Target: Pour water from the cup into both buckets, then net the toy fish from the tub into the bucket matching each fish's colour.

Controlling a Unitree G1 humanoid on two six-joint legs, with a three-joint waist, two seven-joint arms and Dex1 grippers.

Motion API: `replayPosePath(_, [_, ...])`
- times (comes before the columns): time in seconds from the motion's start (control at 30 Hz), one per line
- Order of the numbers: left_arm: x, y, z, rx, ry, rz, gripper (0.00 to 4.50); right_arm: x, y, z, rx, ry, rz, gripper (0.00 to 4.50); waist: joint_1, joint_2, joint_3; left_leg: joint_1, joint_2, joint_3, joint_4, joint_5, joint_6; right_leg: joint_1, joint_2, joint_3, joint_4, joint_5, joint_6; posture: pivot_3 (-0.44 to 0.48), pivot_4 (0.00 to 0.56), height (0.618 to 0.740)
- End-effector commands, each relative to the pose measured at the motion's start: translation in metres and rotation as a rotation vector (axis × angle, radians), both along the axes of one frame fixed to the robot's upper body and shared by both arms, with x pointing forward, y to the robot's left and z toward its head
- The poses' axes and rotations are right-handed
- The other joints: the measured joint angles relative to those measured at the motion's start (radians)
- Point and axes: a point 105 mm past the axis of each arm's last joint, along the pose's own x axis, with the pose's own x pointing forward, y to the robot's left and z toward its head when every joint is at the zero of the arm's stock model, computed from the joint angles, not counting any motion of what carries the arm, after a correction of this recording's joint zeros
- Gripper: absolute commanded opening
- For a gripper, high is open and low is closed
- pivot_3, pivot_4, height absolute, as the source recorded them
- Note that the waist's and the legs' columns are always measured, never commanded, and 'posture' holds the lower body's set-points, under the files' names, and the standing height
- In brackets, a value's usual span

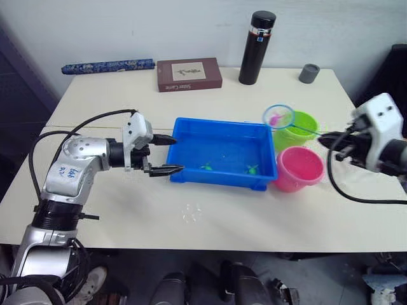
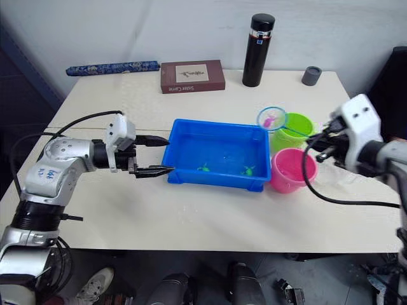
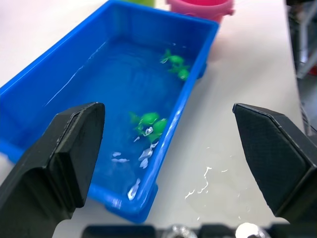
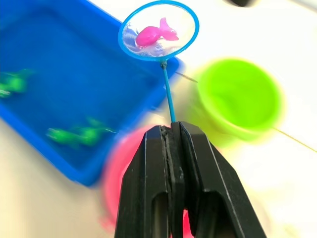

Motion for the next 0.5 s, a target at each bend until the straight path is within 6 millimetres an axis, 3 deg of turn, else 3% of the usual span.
replayPosePath(0.03, [0.005,-0.007,0.004,0.011,-0.04,-0.06,4.46,-0.024,-0.013,0.021,-0.11,-0.104,-0.036,0.0,0.004,0.0,0.0,0.0,0.0,0.0,0.0,0.0,0.0,0.0,0.0,0.0,0.0,0.0,0.0,0.0,0.15,0.74])
replayPosePath(0.23, [0.014,-0.019,0.003,0.001,-0.054,-0.124,4.46,-0.049,-0.025,0.011,-0.305,-0.149,-0.061,0.0,0.009,0.0,0.0,0.001,0.0,0.001,0.001,0.0,0.0,0.002,0.002,0.001,0.001,0.001,0.001,0.0,0.15,0.74])
replayPosePath(0.5, [0.022,-0.023,0.002,0.004,-0.063,-0.139,4.46,-0.056,-0.042,-0.009,-0.655,-0.226,-0.062,0.0,0.009,0.0,0.0,0.001,0.0,0.001,0.002,0.0,0.001,0.003,0.003,0.001,0.0,0.002,0.003,0.0,0.15,0.74])
